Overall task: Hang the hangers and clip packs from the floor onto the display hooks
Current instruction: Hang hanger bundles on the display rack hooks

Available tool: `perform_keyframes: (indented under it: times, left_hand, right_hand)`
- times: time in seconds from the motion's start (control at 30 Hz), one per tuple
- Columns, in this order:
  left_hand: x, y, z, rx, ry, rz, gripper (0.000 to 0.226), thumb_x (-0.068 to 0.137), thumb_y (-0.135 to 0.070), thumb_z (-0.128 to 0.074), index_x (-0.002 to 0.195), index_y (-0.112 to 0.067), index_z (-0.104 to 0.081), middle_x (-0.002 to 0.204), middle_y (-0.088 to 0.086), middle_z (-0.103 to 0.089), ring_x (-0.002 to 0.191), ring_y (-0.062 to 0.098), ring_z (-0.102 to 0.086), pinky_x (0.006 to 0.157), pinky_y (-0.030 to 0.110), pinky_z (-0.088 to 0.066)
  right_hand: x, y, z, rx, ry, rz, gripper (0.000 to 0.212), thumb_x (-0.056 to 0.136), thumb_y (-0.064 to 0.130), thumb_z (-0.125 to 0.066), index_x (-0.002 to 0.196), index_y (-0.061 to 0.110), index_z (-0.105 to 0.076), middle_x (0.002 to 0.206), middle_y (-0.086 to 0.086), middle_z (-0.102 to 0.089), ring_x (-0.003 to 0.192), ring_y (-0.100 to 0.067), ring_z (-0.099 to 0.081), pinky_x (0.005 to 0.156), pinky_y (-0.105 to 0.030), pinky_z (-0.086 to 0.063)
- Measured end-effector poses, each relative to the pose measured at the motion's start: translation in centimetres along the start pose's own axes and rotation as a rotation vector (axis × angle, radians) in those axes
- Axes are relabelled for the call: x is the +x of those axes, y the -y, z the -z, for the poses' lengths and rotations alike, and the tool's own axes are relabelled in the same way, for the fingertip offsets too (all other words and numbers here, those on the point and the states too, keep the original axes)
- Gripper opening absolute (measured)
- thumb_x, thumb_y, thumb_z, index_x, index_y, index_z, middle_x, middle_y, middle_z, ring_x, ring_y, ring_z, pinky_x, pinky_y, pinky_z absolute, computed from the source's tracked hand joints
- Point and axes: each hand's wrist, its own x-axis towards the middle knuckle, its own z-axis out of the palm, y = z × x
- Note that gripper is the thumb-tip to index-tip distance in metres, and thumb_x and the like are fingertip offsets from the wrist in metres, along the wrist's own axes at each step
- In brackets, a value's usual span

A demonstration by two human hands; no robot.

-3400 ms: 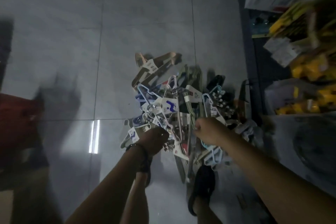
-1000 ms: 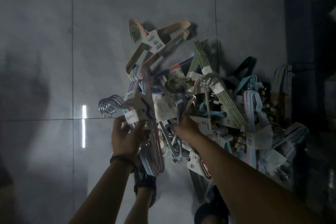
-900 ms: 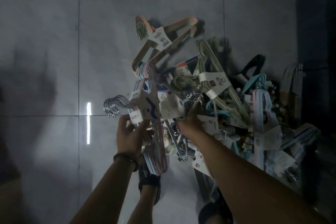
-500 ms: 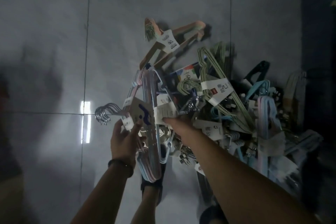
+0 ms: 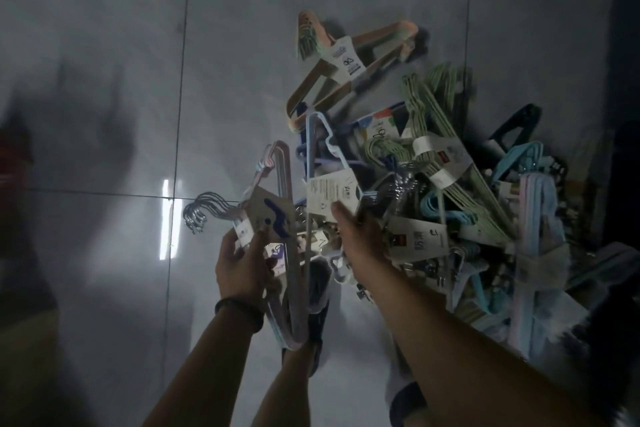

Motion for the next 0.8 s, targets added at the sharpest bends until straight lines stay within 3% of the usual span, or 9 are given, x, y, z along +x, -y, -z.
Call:
perform_keyframes:
  times: [0.07,0.2,0.3,0.37,0.43,0.53,0.63,0.73,0.8]
  left_hand:
    - [-0.5,-0.7,0.2,-0.037,0.003,0.017,0.026,0.098,-0.032,-0.071,0.124,-0.029,-0.065,0.105,0.009,-0.076,0.068,0.023,-0.067,0.046,0.029,-0.051]
    - [-1.2,-1.1,1.0,0.070,-0.008,-0.109,0.025,0.093,-0.032,-0.079,0.115,-0.031,-0.068,0.103,0.006,-0.078,0.092,0.037,-0.076,0.063,0.039,-0.062]
    - [-1.7,-0.9,1.7,0.163,-0.054,-0.209,0.026,0.089,-0.033,-0.083,0.111,-0.032,-0.069,0.100,0.001,-0.077,0.091,0.031,-0.077,0.067,0.048,-0.067]
    - [-2.0,-0.8,2.5,0.162,-0.100,-0.225,0.027,0.087,-0.034,-0.084,0.110,-0.029,-0.070,0.099,0.003,-0.076,0.089,0.035,-0.076,0.065,0.052,-0.066]
    - [-2.3,-0.6,3.4,0.142,-0.151,-0.215,0.031,0.086,-0.039,-0.084,0.111,-0.029,-0.068,0.100,0.006,-0.076,0.087,0.041,-0.075,0.063,0.048,-0.065]
    - [-3.3,-0.6,4.6,0.119,-0.202,-0.220,0.029,0.090,-0.032,-0.081,0.116,-0.030,-0.067,0.105,0.006,-0.075,0.090,0.033,-0.074,0.065,0.038,-0.063]
    - [-4.7,-0.4,5.5,0.147,-0.252,-0.278,0.025,0.093,-0.029,-0.078,0.113,-0.036,-0.065,0.104,0.002,-0.072,0.089,0.028,-0.074,0.062,0.035,-0.063]
    - [-6.3,-0.6,6.0,0.167,-0.283,-0.345,0.026,0.094,-0.024,-0.076,0.099,-0.046,-0.065,0.098,-0.009,-0.069,0.080,0.009,-0.073,0.055,0.029,-0.063]
    - [-7.1,-1.1,6.3,0.144,-0.294,-0.354,0.029,0.094,-0.020,-0.076,0.096,-0.047,-0.065,0.097,-0.009,-0.067,0.075,0.001,-0.071,0.056,0.032,-0.065]
  right_hand:
    - [-1.3,0.6,0.3,0.003,-0.036,0.017,0.073,0.075,0.076,-0.071,0.127,0.024,-0.066,0.114,0.003,-0.076,0.102,-0.028,-0.074,0.085,-0.047,-0.062]
    - [-3.9,0.7,-0.3,-0.058,-0.105,-0.043,0.063,0.077,0.067,-0.072,0.114,0.017,-0.067,0.105,-0.004,-0.073,0.094,-0.027,-0.071,0.085,-0.050,-0.060]
    - [-6.3,1.2,-0.7,0.129,0.216,-0.360,0.055,0.086,0.058,-0.077,0.113,0.012,-0.068,0.088,-0.003,-0.067,0.068,-0.019,-0.063,0.057,-0.032,-0.054]
    - [-6.5,1.7,-0.5,0.182,0.366,-0.441,0.046,0.088,0.055,-0.077,0.107,0.013,-0.073,0.084,-0.004,-0.066,0.060,-0.016,-0.054,0.053,-0.025,-0.043]
    - [-6.3,1.7,-0.3,0.199,0.424,-0.377,0.041,0.088,0.055,-0.075,0.107,0.018,-0.078,0.091,-0.006,-0.071,0.069,-0.021,-0.061,0.060,-0.029,-0.047]
    - [-6.4,1.5,-0.1,0.064,0.466,-0.261,0.048,0.088,0.064,-0.070,0.107,0.021,-0.077,0.102,-0.008,-0.077,0.090,-0.028,-0.072,0.081,-0.036,-0.054]
    - [-6.1,1.9,0.6,0.061,0.598,-0.253,0.059,0.094,0.065,-0.062,0.118,0.012,-0.071,0.088,-0.015,-0.072,0.069,-0.028,-0.067,0.065,-0.031,-0.055]
    - [-5.4,3.2,1.9,0.049,0.650,-0.197,0.047,0.105,0.055,-0.046,0.117,0.016,-0.069,0.118,-0.026,-0.071,0.099,-0.031,-0.067,0.079,-0.029,-0.054]
    - [-6.3,3.6,1.7,0.071,0.630,-0.215,0.046,0.105,0.055,-0.046,0.118,0.018,-0.069,0.107,-0.016,-0.073,0.092,-0.026,-0.068,0.073,-0.021,-0.056]
